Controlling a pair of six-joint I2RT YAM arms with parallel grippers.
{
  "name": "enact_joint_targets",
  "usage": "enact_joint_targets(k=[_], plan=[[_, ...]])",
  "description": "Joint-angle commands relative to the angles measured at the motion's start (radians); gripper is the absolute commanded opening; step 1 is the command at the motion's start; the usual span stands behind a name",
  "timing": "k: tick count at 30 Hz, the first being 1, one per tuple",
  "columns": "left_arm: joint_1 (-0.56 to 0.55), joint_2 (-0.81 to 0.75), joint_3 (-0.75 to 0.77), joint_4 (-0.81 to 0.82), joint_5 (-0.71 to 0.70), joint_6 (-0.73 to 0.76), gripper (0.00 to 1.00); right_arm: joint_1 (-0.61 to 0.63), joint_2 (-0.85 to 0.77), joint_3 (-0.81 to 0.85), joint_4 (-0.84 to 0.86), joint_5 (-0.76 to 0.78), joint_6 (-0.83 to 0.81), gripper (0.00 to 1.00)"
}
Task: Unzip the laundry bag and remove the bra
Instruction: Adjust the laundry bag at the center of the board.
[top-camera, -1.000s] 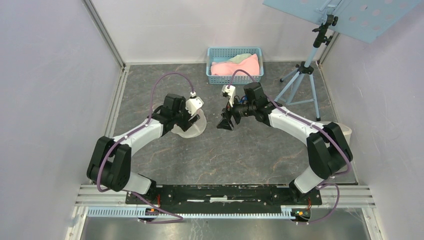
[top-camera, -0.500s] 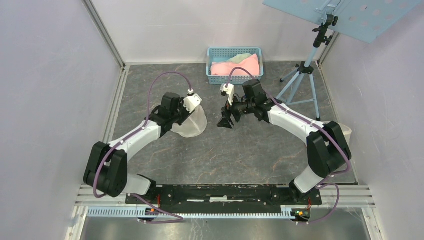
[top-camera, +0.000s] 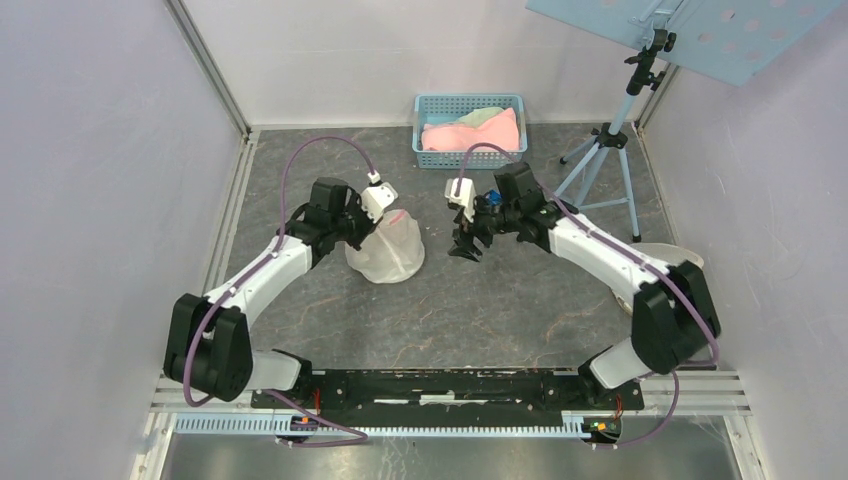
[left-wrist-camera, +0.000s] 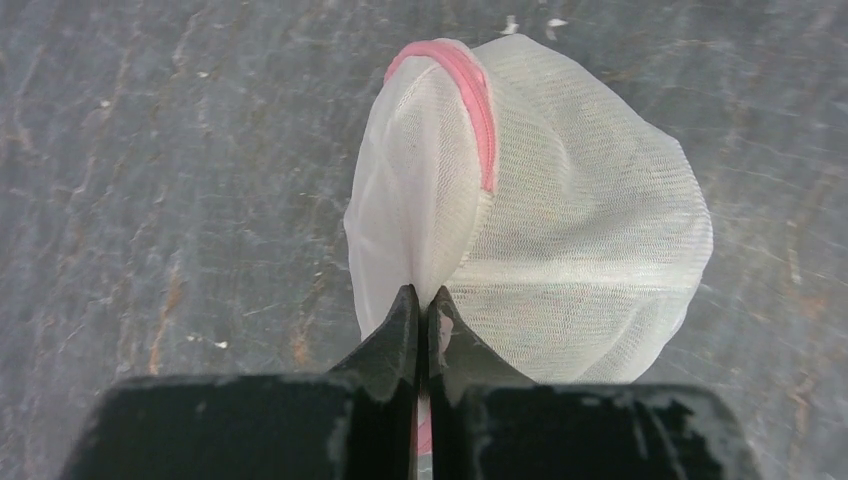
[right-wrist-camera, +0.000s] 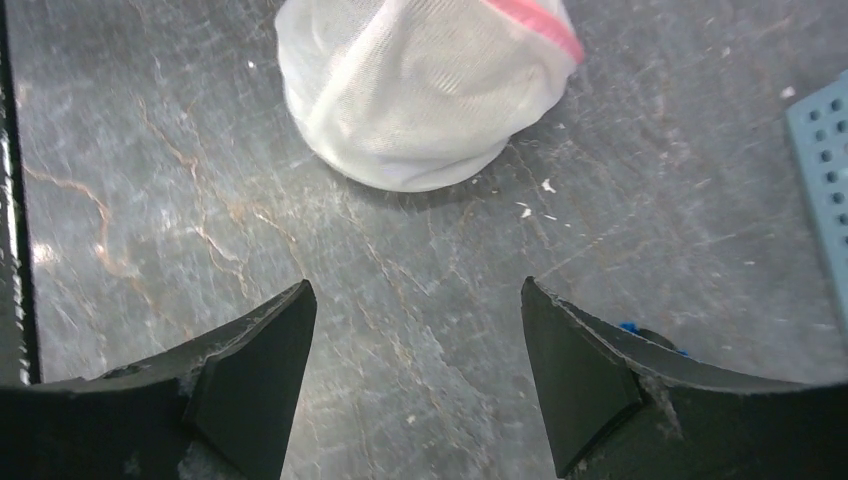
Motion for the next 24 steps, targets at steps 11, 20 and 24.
enact_joint_targets(k=[11, 20, 24], plan=[[0.005, -0.06, 0.032, -0.194, 0.37, 0.037, 0.06, 0.117, -0.223, -0.271, 0.443, 0.025, -0.214, 0.61], [0.005, -0.067, 0.029, -0.226, 0.484, 0.059, 0.07, 0.222, -0.129, -0.244, 0.541, 0.071, -0.247, 0.53], [0.004, -0.071, 0.036, -0.239, 0.515, 0.065, 0.08, 0.252, -0.108, -0.248, 0.531, 0.062, -0.285, 0.53]])
